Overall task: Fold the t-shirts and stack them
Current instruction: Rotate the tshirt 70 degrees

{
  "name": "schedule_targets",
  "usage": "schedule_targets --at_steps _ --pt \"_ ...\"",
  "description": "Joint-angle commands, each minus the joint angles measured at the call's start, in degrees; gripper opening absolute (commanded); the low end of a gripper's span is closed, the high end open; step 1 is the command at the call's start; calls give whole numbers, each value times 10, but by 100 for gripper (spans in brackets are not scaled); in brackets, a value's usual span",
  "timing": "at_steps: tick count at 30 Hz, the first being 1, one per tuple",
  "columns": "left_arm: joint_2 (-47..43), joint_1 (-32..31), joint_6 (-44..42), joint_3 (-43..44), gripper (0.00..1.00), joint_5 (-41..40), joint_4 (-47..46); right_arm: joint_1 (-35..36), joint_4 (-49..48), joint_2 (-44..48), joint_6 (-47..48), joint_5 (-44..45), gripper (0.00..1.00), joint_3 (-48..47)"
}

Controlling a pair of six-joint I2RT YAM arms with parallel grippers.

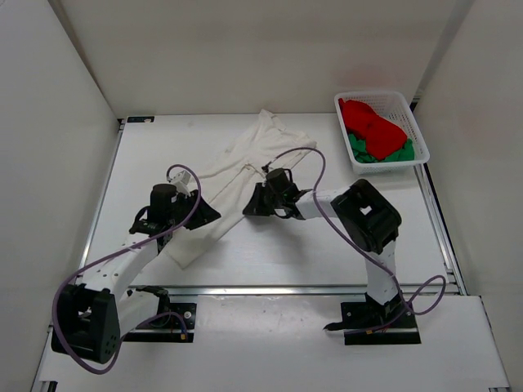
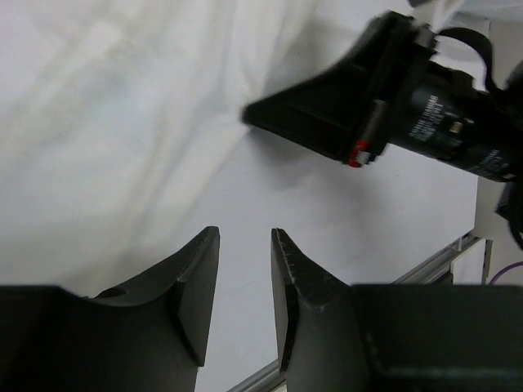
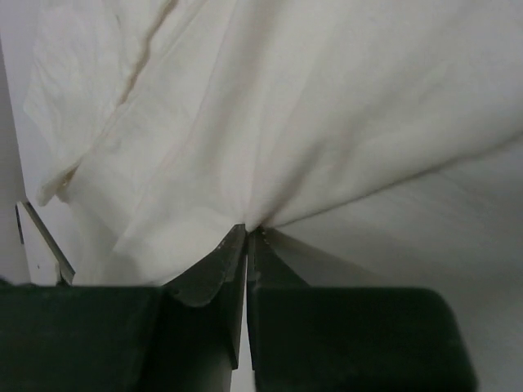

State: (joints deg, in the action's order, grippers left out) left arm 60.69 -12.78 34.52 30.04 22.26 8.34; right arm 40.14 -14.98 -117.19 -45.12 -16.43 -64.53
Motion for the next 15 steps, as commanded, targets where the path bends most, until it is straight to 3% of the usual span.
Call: schedule_targets --at_steps 1,4,5,7,10,15 --pt "14 -18 2 11 42 -7 -14 -75 21 88 38 -38 0 87" --pt "36 -58 9 6 43 -22 -26 -193 121 111 123 -147 1 80" --pt "44 -74 11 12 44 -26 -30 -215 179 105 140 -178 7 65" --pt "58 -92 10 12 46 -33 -31 -256 200 124 165 -201 18 81" --pt "58 -109 -7 5 48 -63 4 -277 153 214 133 -179 32 164" --pt "32 -120 -28 -33 55 -116 38 -269 193 349 142 -138 34 253"
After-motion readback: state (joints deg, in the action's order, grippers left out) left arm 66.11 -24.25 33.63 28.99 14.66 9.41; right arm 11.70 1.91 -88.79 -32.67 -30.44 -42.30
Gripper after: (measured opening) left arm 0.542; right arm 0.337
